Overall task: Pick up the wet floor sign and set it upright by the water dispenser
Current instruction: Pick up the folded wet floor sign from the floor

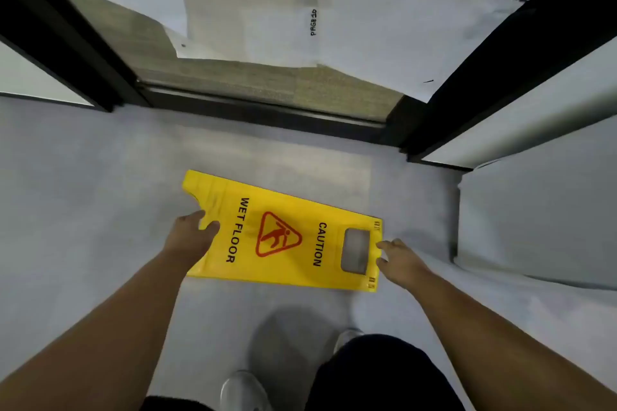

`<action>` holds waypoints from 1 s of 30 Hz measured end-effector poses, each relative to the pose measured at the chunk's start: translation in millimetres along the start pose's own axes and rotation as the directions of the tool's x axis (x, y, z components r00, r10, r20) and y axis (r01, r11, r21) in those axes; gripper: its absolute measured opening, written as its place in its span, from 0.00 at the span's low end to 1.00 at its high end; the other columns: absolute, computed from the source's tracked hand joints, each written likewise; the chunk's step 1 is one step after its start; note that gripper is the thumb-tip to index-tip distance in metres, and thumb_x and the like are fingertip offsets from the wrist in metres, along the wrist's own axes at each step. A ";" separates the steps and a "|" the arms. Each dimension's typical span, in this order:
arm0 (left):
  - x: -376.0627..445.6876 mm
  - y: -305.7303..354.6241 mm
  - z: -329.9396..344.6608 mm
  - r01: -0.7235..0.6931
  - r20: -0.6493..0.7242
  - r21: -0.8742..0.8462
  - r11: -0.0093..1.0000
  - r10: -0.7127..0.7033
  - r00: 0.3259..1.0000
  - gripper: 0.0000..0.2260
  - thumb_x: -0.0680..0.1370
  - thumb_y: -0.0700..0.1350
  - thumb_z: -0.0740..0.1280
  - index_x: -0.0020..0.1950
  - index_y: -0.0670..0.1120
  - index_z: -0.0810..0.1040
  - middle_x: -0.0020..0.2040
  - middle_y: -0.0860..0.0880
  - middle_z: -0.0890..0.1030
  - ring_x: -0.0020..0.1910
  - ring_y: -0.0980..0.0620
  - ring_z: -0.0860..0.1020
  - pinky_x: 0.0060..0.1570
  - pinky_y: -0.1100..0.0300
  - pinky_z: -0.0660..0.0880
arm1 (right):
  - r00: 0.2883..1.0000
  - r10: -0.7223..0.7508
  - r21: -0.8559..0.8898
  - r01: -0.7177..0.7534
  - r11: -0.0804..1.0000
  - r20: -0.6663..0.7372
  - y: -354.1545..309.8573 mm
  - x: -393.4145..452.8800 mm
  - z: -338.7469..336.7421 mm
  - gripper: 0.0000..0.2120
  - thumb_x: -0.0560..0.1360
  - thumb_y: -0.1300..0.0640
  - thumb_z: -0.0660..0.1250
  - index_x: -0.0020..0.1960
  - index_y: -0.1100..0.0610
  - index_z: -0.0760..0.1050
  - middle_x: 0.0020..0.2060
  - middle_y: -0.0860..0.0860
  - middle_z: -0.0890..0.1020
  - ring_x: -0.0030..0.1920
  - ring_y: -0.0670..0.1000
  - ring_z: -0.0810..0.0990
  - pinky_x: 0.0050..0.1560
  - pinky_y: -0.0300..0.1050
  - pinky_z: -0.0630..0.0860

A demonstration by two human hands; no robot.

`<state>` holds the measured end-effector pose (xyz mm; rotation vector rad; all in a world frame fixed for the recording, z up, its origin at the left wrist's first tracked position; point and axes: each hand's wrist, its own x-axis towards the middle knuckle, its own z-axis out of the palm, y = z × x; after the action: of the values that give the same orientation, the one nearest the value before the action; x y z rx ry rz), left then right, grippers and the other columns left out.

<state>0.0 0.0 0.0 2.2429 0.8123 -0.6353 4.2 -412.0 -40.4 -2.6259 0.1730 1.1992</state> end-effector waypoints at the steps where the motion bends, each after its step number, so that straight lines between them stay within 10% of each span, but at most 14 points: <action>1: 10.1 -5.7 10.8 0.003 0.004 0.002 1.000 -0.003 1.000 0.25 0.78 0.51 0.65 0.73 0.42 0.69 0.72 0.38 0.70 0.69 0.37 0.70 0.69 0.44 0.67 | 1.000 0.003 -0.009 -0.003 1.000 -0.007 2.0 11.9 9.6 0.23 0.77 0.51 0.59 0.72 0.52 0.66 0.65 0.59 0.71 0.65 0.60 0.73 0.64 0.52 0.72; 11: 39.4 -38.6 76.9 0.084 0.169 0.099 0.992 -0.100 0.980 0.26 0.80 0.50 0.62 0.76 0.43 0.64 0.75 0.39 0.65 0.73 0.38 0.66 0.69 0.48 0.64 | 0.957 0.256 0.215 -0.280 0.936 0.133 34.7 60.9 63.8 0.32 0.71 0.55 0.62 0.72 0.61 0.59 0.66 0.64 0.70 0.62 0.64 0.73 0.50 0.46 0.71; 16: 38.3 -56.9 115.0 0.139 0.363 0.147 0.979 -0.184 0.913 0.30 0.79 0.48 0.63 0.78 0.41 0.56 0.78 0.41 0.57 0.72 0.38 0.65 0.67 0.49 0.65 | 0.951 0.211 0.421 -0.292 0.859 0.227 51.7 73.1 81.0 0.35 0.67 0.53 0.67 0.73 0.56 0.63 0.66 0.59 0.74 0.63 0.62 0.74 0.59 0.55 0.74; 22: 43.7 -57.6 131.9 0.122 0.359 0.204 0.971 -0.190 0.914 0.31 0.78 0.46 0.66 0.77 0.40 0.57 0.77 0.41 0.49 0.69 0.36 0.66 0.65 0.48 0.67 | 0.892 0.246 0.661 -0.447 0.602 0.379 33.7 57.9 63.4 0.17 0.77 0.58 0.65 0.65 0.55 0.70 0.64 0.56 0.73 0.63 0.60 0.72 0.57 0.58 0.66; 26: 47.3 -52.7 125.5 0.134 0.284 0.185 0.974 -0.183 0.941 0.32 0.76 0.46 0.68 0.77 0.40 0.59 0.77 0.40 0.53 0.69 0.35 0.67 0.63 0.46 0.69 | 0.933 0.212 0.813 -0.358 0.460 0.291 25.8 55.8 46.5 0.14 0.78 0.59 0.63 0.64 0.58 0.73 0.46 0.55 0.78 0.41 0.55 0.76 0.42 0.51 0.75; 30: 51.9 -32.8 107.5 0.151 0.120 0.152 0.977 -0.169 0.978 0.32 0.75 0.49 0.68 0.75 0.40 0.62 0.73 0.37 0.63 0.67 0.34 0.70 0.61 0.45 0.72 | 0.990 0.125 0.867 -0.112 0.485 0.058 -8.4 47.3 -2.4 0.07 0.79 0.57 0.64 0.56 0.52 0.71 0.47 0.53 0.79 0.44 0.53 0.79 0.39 0.49 0.76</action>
<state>-9.7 -38.5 -117.3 2.2480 0.9127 -0.9345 38.6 -404.8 -73.2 -1.6992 0.7650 0.7807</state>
